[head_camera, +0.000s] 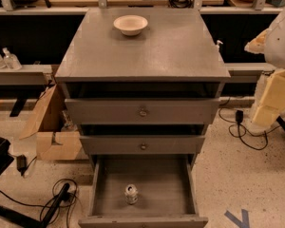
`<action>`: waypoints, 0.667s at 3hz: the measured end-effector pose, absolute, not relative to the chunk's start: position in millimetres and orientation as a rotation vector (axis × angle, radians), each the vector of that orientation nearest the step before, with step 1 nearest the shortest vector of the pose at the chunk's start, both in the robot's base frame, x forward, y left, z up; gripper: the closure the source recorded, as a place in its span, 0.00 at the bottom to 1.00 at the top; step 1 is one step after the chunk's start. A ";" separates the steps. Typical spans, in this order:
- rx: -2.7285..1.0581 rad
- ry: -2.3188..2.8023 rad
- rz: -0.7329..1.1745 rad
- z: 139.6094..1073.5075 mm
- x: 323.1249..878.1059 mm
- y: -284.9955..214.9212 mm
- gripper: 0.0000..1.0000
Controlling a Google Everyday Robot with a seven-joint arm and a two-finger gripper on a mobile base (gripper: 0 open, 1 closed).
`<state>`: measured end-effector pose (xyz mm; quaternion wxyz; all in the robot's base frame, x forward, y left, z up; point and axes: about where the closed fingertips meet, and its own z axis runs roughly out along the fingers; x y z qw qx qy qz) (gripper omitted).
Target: Pick 7up can from bottom drawer and place on counter
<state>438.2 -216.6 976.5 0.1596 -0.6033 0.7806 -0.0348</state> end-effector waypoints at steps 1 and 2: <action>-1.724 2.231 -0.100 976.5 438.2 -216.6 0.00; -1.714 2.214 -0.017 955.1 442.1 -213.3 0.00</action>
Offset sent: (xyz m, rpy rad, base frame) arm 0.0057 0.0014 -0.0330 0.0930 0.0387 0.0056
